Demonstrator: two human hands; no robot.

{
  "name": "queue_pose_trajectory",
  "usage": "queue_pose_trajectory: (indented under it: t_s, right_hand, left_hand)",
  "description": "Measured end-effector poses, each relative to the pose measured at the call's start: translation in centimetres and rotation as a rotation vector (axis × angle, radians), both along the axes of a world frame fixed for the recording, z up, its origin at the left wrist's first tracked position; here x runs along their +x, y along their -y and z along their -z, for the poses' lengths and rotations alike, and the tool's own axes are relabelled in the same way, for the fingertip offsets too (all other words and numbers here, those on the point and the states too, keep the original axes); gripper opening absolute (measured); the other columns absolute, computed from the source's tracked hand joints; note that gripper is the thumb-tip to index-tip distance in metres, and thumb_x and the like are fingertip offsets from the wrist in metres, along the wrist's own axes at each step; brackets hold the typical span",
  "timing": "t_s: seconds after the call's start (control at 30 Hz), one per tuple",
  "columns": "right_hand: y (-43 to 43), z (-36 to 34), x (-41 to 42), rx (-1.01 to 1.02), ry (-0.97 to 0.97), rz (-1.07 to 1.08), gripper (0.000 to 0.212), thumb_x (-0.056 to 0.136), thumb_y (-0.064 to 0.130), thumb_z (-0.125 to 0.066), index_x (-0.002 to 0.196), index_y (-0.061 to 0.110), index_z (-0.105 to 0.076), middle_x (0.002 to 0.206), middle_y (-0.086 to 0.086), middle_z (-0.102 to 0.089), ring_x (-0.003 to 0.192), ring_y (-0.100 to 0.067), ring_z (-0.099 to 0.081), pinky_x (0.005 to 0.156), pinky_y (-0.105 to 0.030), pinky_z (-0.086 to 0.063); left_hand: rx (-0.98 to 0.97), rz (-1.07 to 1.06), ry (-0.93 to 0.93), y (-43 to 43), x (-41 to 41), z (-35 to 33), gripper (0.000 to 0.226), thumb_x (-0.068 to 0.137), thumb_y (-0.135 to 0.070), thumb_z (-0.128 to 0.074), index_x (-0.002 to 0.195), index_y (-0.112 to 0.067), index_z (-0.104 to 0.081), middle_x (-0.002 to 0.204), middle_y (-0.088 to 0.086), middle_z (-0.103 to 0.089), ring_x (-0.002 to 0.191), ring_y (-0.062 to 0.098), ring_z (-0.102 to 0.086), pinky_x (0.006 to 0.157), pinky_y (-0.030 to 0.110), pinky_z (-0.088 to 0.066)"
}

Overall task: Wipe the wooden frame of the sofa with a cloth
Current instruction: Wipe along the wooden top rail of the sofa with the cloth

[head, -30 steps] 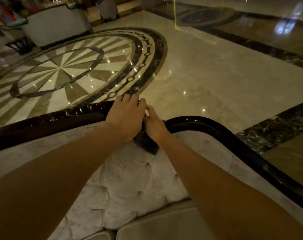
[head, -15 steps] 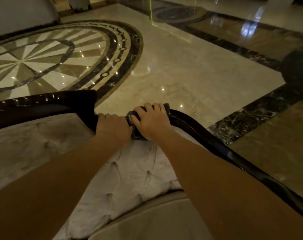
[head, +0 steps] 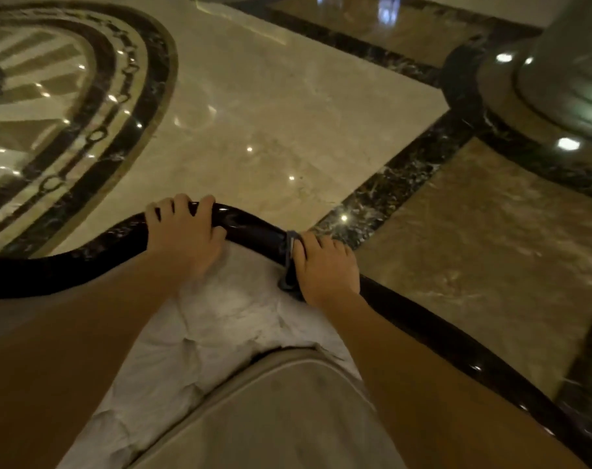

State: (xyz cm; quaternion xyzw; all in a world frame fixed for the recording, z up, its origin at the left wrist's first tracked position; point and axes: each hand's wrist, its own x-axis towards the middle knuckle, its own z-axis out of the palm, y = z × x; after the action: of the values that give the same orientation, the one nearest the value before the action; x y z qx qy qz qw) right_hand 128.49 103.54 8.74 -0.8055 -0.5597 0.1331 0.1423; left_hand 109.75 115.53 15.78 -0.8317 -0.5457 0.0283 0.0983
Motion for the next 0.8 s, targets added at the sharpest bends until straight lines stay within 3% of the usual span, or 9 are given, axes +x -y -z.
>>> queue_pose_trajectory:
  t_s: [0.13,0.23,0.4,0.5,0.67,0.8]
  right_hand:
    - [5.8,0.9,3.3,-0.057,0.035,0.076,0.044,0.102,0.05,-0.019,0.127,0.027,-0.046,0.121,-0.008,-0.062,0.111,-0.033,-0.057,0.1,-0.049,-0.044]
    - [9.4,1.2,5.1,-0.052,0.088,0.121,0.043,0.102,0.047,-0.023,0.124,0.022,-0.05,0.115,-0.01,-0.064,0.104,-0.035,-0.059,0.097,-0.05,-0.044]
    - [17.0,0.6,7.7,-0.005,0.15,0.22,0.038,0.101,0.044,-0.031,0.117,0.019,-0.055,0.104,-0.009,-0.066,0.092,-0.032,-0.061,0.085,-0.045,-0.049]
    - [22.8,-0.1,9.2,0.031,0.12,0.296,0.035,0.102,0.044,-0.034,0.12,0.02,-0.052,0.104,-0.008,-0.065,0.09,-0.03,-0.061,0.081,-0.043,-0.049]
    - [31.7,0.2,10.9,-0.058,0.013,0.407,0.047,0.102,0.045,-0.022,0.136,0.019,-0.041,0.127,-0.012,-0.058,0.112,-0.035,-0.053,0.098,-0.048,-0.043]
    - [37.2,1.4,11.7,-0.101,0.013,0.442,0.05,0.104,0.043,-0.025,0.143,0.016,-0.039,0.139,-0.015,-0.052,0.126,-0.037,-0.046,0.11,-0.05,-0.035]
  left_hand:
    - [-0.083,0.269,-0.111,3.3,7.0,1.7,0.044,0.091,-0.046,-0.031,0.117,-0.02,-0.056,0.121,0.013,-0.057,0.112,0.038,-0.046,0.107,0.059,-0.022]
    - [-0.187,0.408,-0.192,9.3,12.9,4.2,0.044,0.097,-0.044,-0.027,0.117,-0.017,-0.056,0.12,0.015,-0.06,0.111,0.039,-0.049,0.109,0.057,-0.023]
    - [-0.263,0.477,-0.142,17.0,17.9,5.9,0.039,0.098,-0.033,-0.034,0.114,-0.01,-0.061,0.112,0.023,-0.064,0.104,0.042,-0.055,0.103,0.057,-0.032]
    - [-0.276,0.593,-0.095,21.3,19.8,6.2,0.048,0.094,-0.035,-0.029,0.115,-0.006,-0.062,0.106,0.027,-0.065,0.097,0.045,-0.058,0.097,0.06,-0.038]
    - [-0.265,0.74,-0.084,29.5,23.5,5.6,0.051,0.094,-0.035,-0.023,0.115,-0.005,-0.058,0.105,0.029,-0.061,0.097,0.047,-0.055,0.098,0.062,-0.035]
    - [-0.231,0.767,-0.163,34.0,25.1,5.4,0.048,0.099,-0.041,-0.032,0.115,-0.003,-0.056,0.109,0.03,-0.06,0.1,0.046,-0.054,0.101,0.063,-0.031]
